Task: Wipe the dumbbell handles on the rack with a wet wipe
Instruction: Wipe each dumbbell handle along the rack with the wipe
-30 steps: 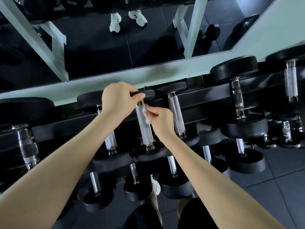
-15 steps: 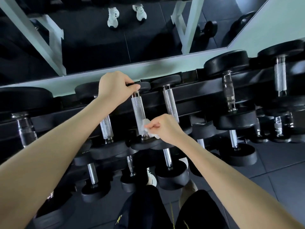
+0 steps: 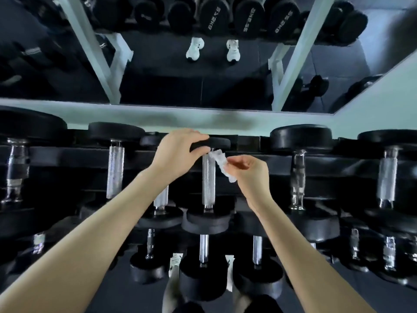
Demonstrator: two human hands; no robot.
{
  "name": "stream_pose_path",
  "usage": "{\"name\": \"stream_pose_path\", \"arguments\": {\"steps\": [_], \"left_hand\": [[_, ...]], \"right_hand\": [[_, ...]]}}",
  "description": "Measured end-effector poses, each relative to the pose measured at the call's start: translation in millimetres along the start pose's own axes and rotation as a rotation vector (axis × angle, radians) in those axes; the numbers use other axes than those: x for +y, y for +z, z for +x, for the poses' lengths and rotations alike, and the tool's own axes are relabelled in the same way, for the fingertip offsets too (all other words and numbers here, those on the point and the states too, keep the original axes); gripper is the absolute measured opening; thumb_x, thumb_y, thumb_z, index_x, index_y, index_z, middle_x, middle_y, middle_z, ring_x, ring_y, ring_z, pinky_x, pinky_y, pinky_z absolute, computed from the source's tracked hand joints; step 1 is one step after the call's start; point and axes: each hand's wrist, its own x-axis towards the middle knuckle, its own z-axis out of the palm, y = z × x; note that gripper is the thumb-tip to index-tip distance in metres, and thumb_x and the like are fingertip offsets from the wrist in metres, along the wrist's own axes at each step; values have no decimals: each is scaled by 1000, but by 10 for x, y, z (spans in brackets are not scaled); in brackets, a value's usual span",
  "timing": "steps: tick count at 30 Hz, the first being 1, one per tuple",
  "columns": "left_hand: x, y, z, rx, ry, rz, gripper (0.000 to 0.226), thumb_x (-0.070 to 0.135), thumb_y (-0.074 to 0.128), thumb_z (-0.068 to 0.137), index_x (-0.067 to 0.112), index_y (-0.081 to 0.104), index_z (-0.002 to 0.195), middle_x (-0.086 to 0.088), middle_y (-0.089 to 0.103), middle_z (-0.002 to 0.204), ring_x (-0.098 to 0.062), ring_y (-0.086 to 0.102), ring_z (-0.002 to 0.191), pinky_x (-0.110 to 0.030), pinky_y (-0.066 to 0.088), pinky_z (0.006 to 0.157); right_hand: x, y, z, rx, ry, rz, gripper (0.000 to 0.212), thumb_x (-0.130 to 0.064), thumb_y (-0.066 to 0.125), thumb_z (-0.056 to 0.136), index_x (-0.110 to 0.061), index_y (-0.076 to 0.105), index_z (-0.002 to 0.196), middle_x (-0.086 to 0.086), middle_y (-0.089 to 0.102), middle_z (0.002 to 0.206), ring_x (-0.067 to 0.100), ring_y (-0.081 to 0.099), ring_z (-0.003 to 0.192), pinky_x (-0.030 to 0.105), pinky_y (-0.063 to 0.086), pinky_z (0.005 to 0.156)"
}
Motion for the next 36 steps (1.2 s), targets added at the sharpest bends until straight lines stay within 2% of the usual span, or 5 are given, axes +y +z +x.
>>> {"name": "stream_pose_path", "arguments": {"steps": [6, 20, 25, 29, 36], "left_hand": [[11, 34, 170, -130, -68, 32, 40, 27, 65, 87, 22, 59, 127, 2, 60, 129, -15, 51, 124, -25, 35, 101], [-58, -42, 335, -231, -68, 4, 41, 29, 71, 81, 24, 64, 121, 0, 68, 115, -11, 57, 94, -18, 37, 81], [-106, -33, 334, -213, -19, -6, 40, 30, 70, 82, 25, 64, 121, 1, 68, 114, -15, 59, 106, -25, 43, 92], [-153, -20, 353, -220, 36, 5, 36, 27, 65, 87, 23, 63, 122, 0, 68, 114, -14, 59, 107, -18, 39, 85], [-130, 156, -245, 209, -16, -106, 16, 17, 59, 88, 11, 73, 91, -5, 71, 84, -22, 63, 82, -36, 50, 76]], "right_hand": [[217, 338, 97, -48, -95, 38, 16, -18, 74, 81, -11, 74, 95, -10, 67, 106, 5, 64, 95, 17, 49, 84], [593, 347, -285, -71, -256, -324, 12, -11, 64, 89, -4, 75, 90, -11, 47, 56, 6, 43, 52, 13, 36, 55], [228, 337, -18, 52, -586, -377, 24, 3, 54, 88, 0, 71, 103, 2, 69, 103, -10, 52, 96, -1, 30, 93], [348, 417, 112, -177, -813, -660, 40, 8, 51, 87, 0, 57, 126, 7, 51, 138, 15, 40, 133, 26, 28, 113], [371, 231, 205, -338, -779, -622, 47, 15, 46, 88, -3, 53, 131, 8, 45, 143, 14, 29, 137, 14, 16, 114]]}}
